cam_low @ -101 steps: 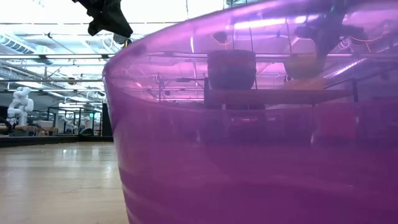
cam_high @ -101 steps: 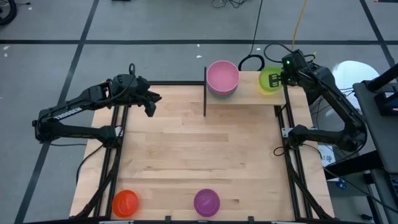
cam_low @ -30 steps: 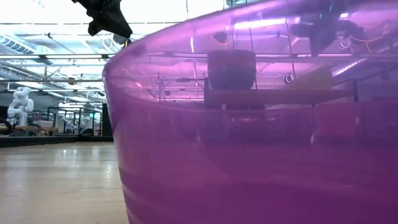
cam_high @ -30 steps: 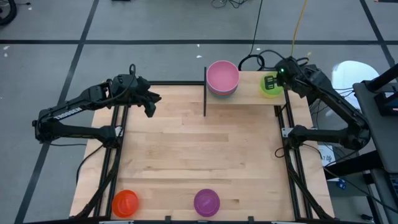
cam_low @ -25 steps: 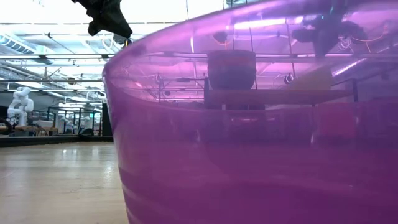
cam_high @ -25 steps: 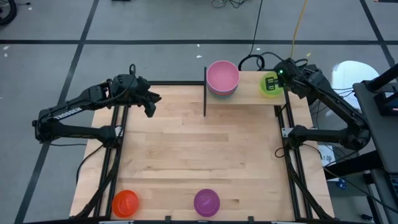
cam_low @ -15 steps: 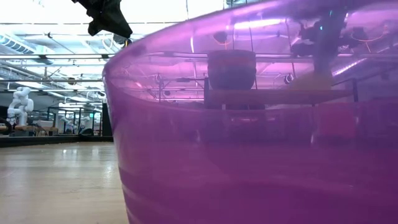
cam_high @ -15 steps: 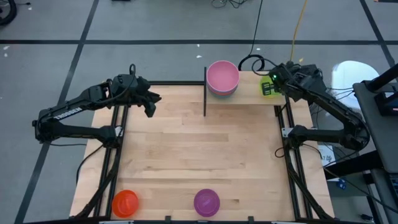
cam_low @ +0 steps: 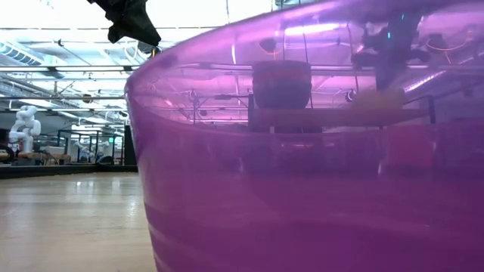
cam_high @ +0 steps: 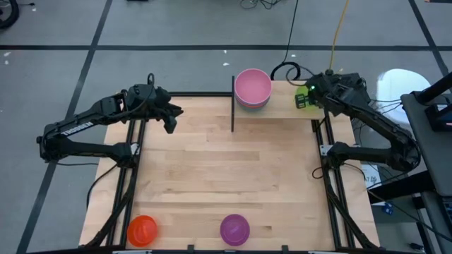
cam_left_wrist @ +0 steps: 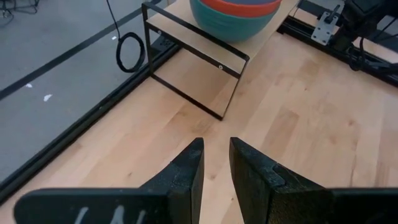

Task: Place and stack bowls onto a shelf
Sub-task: Adjust the green bowl on top of the yellow bowl on the shelf, then stack the purple bowl on top of the green bowl on the shelf

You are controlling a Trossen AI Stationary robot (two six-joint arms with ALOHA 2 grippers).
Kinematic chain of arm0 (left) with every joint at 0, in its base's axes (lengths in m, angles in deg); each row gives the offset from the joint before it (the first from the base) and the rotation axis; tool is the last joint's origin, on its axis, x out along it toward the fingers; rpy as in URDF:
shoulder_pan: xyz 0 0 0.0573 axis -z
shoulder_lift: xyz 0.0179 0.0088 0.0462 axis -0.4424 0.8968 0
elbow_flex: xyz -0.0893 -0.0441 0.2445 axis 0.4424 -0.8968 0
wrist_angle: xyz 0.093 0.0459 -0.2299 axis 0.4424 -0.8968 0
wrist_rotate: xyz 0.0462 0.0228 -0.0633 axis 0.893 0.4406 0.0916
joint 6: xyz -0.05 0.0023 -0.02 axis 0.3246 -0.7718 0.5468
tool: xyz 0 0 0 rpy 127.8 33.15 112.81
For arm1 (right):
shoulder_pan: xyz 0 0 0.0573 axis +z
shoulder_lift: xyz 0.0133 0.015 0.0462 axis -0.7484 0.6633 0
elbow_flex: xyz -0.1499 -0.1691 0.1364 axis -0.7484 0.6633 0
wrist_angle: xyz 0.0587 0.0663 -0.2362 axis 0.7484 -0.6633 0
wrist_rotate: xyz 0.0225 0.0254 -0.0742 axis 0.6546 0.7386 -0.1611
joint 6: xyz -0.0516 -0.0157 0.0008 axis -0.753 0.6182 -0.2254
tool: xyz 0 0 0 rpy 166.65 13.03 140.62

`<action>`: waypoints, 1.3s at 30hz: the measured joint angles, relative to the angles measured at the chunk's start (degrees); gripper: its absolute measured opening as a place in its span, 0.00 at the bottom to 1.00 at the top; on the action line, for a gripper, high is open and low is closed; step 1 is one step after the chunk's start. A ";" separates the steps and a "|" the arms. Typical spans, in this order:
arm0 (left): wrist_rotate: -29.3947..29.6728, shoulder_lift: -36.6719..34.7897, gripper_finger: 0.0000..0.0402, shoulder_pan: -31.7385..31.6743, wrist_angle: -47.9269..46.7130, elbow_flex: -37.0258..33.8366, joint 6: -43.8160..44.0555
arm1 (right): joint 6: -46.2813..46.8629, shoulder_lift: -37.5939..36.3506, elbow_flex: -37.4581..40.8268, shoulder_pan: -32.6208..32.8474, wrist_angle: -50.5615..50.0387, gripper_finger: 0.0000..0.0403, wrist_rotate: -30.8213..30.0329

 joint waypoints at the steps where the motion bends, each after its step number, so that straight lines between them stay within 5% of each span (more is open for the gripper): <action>1: 0.01 0.00 0.20 0.00 0.00 0.00 -0.62 | -0.06 -0.36 -1.17 0.24 -0.10 0.00 0.30; 4: 0.05 0.00 0.20 0.02 -0.01 0.00 -1.90 | -3.75 -1.79 -4.58 1.68 -0.22 0.00 5.39; 9: -1.55 -0.02 0.20 0.09 -0.55 0.00 -4.03 | -14.01 -4.95 -9.07 6.81 -0.35 0.00 25.43; 13: -2.87 -0.02 0.20 0.11 -2.32 0.00 -5.83 | -15.08 -6.74 -9.61 13.05 -2.59 0.00 34.99; 18: -2.86 -0.02 0.20 0.09 -3.70 0.00 -6.05 | -15.95 -6.15 -8.58 23.57 -9.53 0.00 38.44; 26: -3.38 -0.02 0.20 0.09 -3.96 0.00 -5.68 | -15.33 -2.76 -2.51 40.08 -4.26 0.00 46.52; 32: -3.42 -0.02 0.20 0.87 -3.92 0.00 -1.33 | -9.01 0.80 3.80 48.15 7.79 0.00 46.75; 39: -3.47 -0.02 0.20 2.78 -3.88 0.00 0.62 | -1.20 3.46 13.87 51.27 32.20 0.00 56.85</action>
